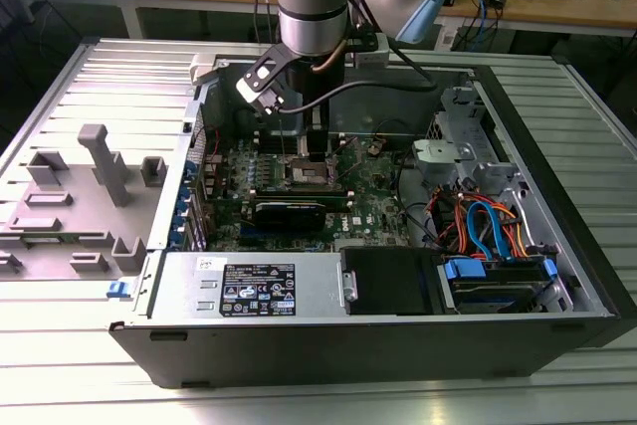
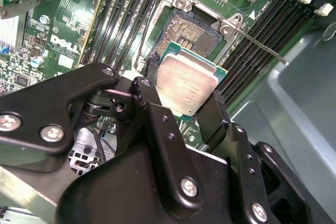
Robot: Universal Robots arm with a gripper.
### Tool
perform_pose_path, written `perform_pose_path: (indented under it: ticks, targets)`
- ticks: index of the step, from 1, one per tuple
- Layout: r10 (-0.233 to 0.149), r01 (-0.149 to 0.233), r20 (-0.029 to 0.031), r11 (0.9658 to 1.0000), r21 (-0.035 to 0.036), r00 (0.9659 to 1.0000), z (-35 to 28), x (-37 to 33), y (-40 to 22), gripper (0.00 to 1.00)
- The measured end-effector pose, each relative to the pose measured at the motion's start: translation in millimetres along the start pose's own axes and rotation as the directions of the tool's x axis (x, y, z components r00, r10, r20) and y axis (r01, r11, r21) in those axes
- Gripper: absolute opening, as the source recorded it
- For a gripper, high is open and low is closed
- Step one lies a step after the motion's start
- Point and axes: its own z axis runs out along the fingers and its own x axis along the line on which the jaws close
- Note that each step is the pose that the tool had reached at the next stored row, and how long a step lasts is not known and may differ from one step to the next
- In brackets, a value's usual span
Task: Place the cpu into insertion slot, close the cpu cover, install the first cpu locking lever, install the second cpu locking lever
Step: 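Place the cpu into insertion slot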
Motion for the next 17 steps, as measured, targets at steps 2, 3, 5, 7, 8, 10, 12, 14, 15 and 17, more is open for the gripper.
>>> perform_pose_path:
  ticks: [2, 3, 5, 7, 8, 10, 12, 14, 15, 17]
  targets:
    - [0.000, 0.000, -0.0004, 1.0000, 0.0000, 1.0000, 0.0, 0.0, 0.0, 0.54]
    - [0.000, 0.000, -0.0006, 1.0000, 0.0000, 1.0000, 0.0, 0.0, 0.0, 0.54]
    - [0.000, 0.000, -0.0010, 1.0000, 0.0000, 1.0000, 0.0, 0.0, 0.0, 0.54]
    - [0.000, 0.000, -0.0018, 1.0000, 0.0000, 1.0000, 0.0, 0.0, 0.0, 0.54]
    - [0.000, 0.000, -0.0034, 1.0000, 0.0000, 1.0000, 1.2, -0.1, -0.1, 0.54]
    - [0.000, 0.000, -0.0042, 1.0000, 0.0000, 1.0000, 6.5, -0.2, -0.5, 0.54]
    - [0.000, 0.000, -0.0042, 1.0000, 0.0003, 1.0000, 12.0, -0.4, -1.0, 0.54]
    - [0.000, 0.000, -0.0041, 1.0000, 0.0029, 1.0000, 19.2, -0.7, -1.7, 0.54]
    - [-0.006, 0.006, -0.0047, 1.0000, 0.0062, 1.0000, 22.8, -0.9, -2.2, 0.54]
    - [-0.012, 0.012, -0.0052, 0.9999, 0.0092, 0.9999, 25.6, -1.0, -2.9, 0.54]
